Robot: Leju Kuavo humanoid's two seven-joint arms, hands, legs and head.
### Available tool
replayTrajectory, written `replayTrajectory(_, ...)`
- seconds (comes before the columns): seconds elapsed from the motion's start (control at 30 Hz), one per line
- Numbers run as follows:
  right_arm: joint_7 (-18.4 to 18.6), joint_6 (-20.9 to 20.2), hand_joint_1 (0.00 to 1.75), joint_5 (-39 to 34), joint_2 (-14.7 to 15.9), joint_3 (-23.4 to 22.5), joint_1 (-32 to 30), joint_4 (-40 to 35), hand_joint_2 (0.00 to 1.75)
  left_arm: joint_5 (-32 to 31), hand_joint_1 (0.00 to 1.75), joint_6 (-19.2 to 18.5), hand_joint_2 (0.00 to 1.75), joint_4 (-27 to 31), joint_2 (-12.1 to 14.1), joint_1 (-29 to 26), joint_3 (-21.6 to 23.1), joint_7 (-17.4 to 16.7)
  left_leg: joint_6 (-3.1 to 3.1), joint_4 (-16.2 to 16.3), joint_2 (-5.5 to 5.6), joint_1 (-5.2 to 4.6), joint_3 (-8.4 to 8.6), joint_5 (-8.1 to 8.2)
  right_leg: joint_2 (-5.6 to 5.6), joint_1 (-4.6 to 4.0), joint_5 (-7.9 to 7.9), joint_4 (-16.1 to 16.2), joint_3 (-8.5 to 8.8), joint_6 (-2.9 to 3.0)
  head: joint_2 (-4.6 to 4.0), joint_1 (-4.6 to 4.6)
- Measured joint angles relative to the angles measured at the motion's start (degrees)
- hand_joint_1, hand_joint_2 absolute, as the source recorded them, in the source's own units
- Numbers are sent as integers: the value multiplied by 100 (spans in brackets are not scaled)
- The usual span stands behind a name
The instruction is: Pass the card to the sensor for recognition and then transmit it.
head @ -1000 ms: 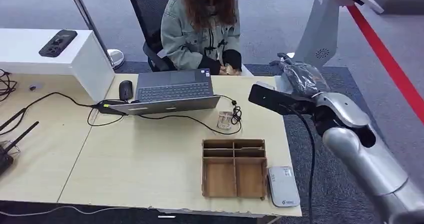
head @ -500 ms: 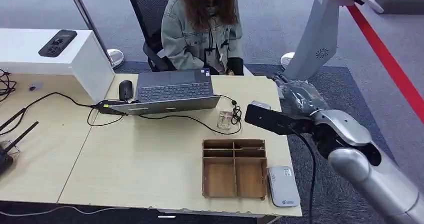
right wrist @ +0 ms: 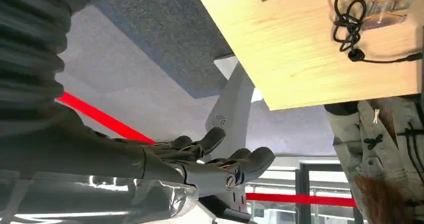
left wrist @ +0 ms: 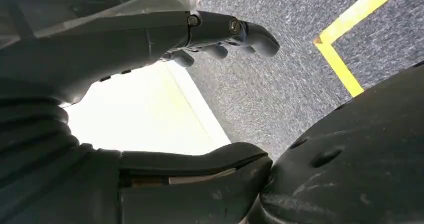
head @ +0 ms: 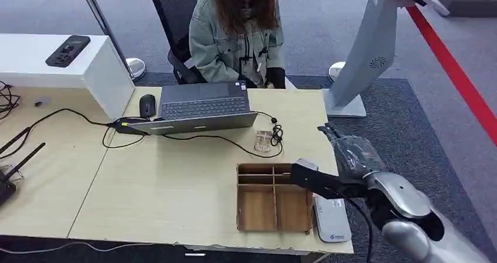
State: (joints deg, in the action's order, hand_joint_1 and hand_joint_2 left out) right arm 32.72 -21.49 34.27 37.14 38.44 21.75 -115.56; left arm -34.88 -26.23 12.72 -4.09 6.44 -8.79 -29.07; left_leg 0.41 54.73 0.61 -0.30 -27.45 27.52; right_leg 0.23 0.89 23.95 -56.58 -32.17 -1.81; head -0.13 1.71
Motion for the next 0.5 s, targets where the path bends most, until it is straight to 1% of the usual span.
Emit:
replayTrajectory(0.13, -131, 127, 14, 267, -50, 5, -113, 2, 175, -24, 0, 0, 0, 0, -7, 3, 0, 2, 0, 0, -1, 1, 0, 0, 0, 0, 0, -1, 0, 0, 0, 2)
replayTrajectory(0.2, -177, 155, 17, 339, -90, 9, -153, 4, 175, -26, 0, 0, 0, 0, -9, 3, 0, 9, 0, 0, 0, 1, 0, 0, 0, 0, 0, -1, 0, 0, 0, 0)
replayTrajectory(0.23, -197, 169, 23, 354, -109, 9, -165, 7, 175, -28, 0, 0, 0, 0, -9, 3, 0, 13, 0, 0, 0, 1, 0, 0, 0, 0, 0, 0, -1, 0, 0, 2)
replayTrajectory(0.27, -229, 188, 24, 399, -131, 11, -175, 15, 175, -31, 0, 0, 0, 0, -11, 3, 0, 15, 0, 0, 0, 1, -1, 0, 0, 0, 0, -1, -1, 0, 0, 0)
replayTrajectory(0.5, -461, 322, 23, 787, -424, 101, -219, 190, 175, -77, 0, 0, 0, 0, -33, 6, 0, 15, 0, 0, 1, 1, -1, 0, 0, 0, 0, -1, -1, 0, 0, 0)
